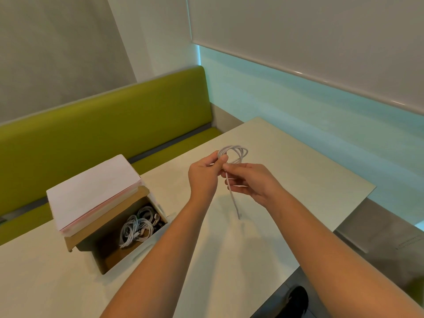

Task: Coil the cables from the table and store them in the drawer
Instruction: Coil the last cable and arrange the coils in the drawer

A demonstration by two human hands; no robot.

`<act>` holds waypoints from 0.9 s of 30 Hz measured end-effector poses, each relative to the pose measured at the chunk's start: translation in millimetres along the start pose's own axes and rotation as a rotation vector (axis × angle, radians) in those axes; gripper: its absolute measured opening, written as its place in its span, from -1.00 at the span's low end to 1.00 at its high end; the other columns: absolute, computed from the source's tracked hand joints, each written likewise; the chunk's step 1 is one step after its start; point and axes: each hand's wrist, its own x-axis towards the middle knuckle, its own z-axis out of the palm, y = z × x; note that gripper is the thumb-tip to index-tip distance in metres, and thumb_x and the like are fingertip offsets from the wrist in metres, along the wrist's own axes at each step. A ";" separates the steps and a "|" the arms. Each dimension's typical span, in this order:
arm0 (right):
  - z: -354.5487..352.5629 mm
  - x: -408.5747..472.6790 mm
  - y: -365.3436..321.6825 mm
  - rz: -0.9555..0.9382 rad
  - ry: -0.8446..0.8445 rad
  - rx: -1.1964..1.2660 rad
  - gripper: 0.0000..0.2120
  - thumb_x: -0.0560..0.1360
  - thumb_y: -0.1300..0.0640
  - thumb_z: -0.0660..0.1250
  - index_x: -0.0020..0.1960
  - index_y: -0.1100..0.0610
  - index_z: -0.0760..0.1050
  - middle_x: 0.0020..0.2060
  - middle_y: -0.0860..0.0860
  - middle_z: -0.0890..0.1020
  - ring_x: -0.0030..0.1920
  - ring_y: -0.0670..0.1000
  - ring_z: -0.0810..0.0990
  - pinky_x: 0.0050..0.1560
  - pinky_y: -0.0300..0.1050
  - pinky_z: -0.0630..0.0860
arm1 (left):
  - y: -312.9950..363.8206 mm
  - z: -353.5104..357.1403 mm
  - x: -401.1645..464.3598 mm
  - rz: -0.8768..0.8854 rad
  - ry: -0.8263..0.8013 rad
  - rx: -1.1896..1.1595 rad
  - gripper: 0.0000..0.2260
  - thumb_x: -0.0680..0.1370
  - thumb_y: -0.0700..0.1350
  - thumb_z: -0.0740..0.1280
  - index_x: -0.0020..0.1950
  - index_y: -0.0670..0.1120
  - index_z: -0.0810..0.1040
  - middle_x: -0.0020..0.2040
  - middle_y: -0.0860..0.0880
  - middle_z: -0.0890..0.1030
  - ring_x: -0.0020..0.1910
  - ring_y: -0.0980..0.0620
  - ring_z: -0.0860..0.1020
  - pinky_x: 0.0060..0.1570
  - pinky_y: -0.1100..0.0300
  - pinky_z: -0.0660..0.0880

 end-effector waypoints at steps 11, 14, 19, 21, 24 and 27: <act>-8.7 -5.2 11.8 -0.078 -0.103 -0.080 -0.66 0.45 0.38 0.42 0.17 0.15 0.48 -0.21 0.16 0.66 -0.10 0.19 0.71 0.06 0.08 0.63 | 12.1 -6.7 11.6 -0.048 0.095 -0.113 -0.73 0.50 -0.23 0.46 0.19 -0.23 0.64 -0.01 -0.12 0.70 -0.12 0.04 0.65 -0.06 0.24 0.62; -15.3 -4.1 24.2 -0.112 -0.084 -0.150 -0.69 0.48 0.39 0.39 0.18 0.18 0.50 -0.17 0.23 0.60 -0.13 0.18 0.72 0.02 0.05 0.65 | 11.4 -7.2 13.3 -0.022 0.082 -0.045 -0.74 0.50 -0.23 0.45 0.18 -0.23 0.64 -0.08 -0.06 0.70 -0.12 0.02 0.64 -0.05 0.22 0.62; -15.1 0.6 20.2 -0.108 -0.049 -0.210 -0.64 0.52 0.39 0.31 0.27 0.15 0.46 -0.14 0.19 0.53 -0.19 0.12 0.69 -0.11 -0.09 0.65 | 6.3 -5.1 9.6 -0.014 0.102 -0.022 -0.76 0.52 -0.18 0.45 0.18 -0.17 0.65 -0.11 -0.04 0.70 -0.16 0.03 0.62 -0.15 0.27 0.60; -12.6 1.1 13.6 -0.111 -0.058 -0.083 -0.55 0.50 0.41 0.22 0.34 0.12 0.41 -0.14 0.13 0.53 -0.32 0.04 0.57 -0.23 -0.11 0.53 | 6.5 -6.2 8.7 -0.013 0.090 -0.004 -0.76 0.52 -0.18 0.44 0.18 -0.16 0.65 -0.11 -0.04 0.70 -0.15 0.03 0.63 -0.16 0.28 0.60; -7.8 -0.5 7.5 -0.160 -0.036 -0.018 -0.65 0.57 0.18 0.25 0.34 0.02 0.42 -0.09 0.08 0.55 -0.42 -0.04 0.41 -0.31 -0.15 0.37 | 7.0 -6.4 4.5 -0.031 0.050 0.004 -0.77 0.52 -0.18 0.44 0.18 -0.17 0.66 -0.10 -0.08 0.71 -0.17 0.04 0.63 -0.15 0.27 0.60; -6.4 1.7 8.4 -0.229 0.088 -0.174 -0.69 0.60 -0.09 0.24 0.31 -0.03 0.43 -0.08 0.08 0.60 -0.43 -0.06 0.37 -0.38 -0.21 0.38 | 5.4 -5.8 -2.4 -0.047 0.018 0.010 -0.79 0.53 -0.17 0.43 0.16 -0.17 0.67 -0.12 -0.11 0.71 -0.19 0.03 0.64 -0.14 0.26 0.60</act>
